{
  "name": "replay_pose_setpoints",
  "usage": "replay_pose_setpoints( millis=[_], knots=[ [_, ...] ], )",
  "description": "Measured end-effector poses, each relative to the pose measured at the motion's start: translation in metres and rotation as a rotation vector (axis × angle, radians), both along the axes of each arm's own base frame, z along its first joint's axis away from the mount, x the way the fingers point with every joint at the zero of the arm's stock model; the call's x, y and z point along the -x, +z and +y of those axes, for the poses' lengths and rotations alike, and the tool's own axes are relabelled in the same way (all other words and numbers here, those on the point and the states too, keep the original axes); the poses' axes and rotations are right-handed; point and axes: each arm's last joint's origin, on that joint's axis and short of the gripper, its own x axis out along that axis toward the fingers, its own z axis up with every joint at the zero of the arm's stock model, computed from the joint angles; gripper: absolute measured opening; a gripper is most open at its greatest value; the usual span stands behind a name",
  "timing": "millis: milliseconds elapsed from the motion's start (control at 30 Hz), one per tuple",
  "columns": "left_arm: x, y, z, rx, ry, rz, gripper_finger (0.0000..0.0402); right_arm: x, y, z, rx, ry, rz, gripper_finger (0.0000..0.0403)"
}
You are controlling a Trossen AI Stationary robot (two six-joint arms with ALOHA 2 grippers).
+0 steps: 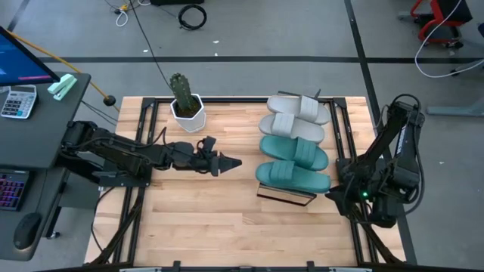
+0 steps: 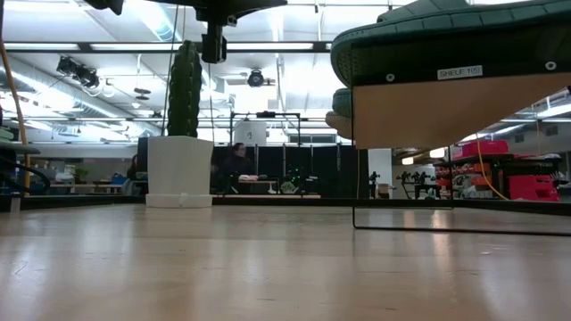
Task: Pick and place slides into the shelf
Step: Put the green slide on the shelf
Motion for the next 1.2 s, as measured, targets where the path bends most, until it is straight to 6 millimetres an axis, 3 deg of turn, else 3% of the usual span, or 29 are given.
replay_pose_setpoints(
  millis=[900, 1200],
  knots=[
    [0.001, 0.004, -0.005, 0.008, -0.019, -0.044, 0.0107, -0.014, -0.002, -0.003, 0.002, -0.044, -0.036, 0.0159],
    [0.002, 0.004, -0.012, 0.009, -0.042, -0.044, 0.0107, -0.015, -0.002, 0.0, -0.057, -0.044, -0.031, 0.0212]
  ],
)
